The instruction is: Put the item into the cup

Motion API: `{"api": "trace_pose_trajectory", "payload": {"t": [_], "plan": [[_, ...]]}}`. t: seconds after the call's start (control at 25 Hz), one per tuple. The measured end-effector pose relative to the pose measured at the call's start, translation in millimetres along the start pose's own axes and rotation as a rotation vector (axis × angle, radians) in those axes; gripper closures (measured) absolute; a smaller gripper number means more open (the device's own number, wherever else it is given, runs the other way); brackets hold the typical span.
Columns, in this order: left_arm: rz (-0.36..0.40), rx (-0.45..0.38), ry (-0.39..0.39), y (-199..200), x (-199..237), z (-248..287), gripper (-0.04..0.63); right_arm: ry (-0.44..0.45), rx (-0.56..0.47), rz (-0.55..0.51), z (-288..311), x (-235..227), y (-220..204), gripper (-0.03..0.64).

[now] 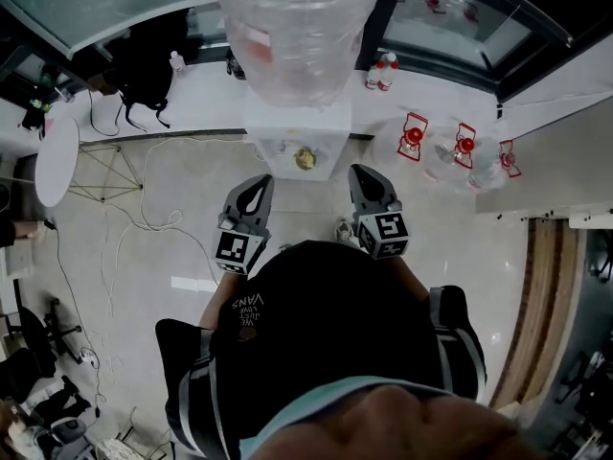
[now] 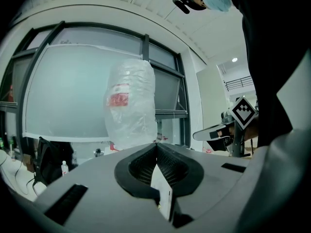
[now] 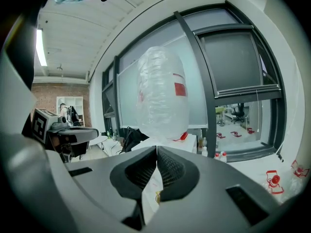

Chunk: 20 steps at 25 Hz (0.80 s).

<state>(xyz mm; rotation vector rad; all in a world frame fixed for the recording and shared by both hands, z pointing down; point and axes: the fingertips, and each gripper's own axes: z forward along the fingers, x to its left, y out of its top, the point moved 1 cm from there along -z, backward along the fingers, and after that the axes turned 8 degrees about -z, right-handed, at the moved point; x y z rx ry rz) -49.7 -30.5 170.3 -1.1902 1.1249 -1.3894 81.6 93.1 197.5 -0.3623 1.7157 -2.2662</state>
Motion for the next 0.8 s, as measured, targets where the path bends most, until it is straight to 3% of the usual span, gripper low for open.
{"api": "trace_pose_trajectory", "payload": {"t": [0.8], "plan": [[-0.001, 0.029, -0.015, -11, -6, -2, 0.575, 0.031, 0.039, -0.007, 2, 5, -11, 0.574]]}}
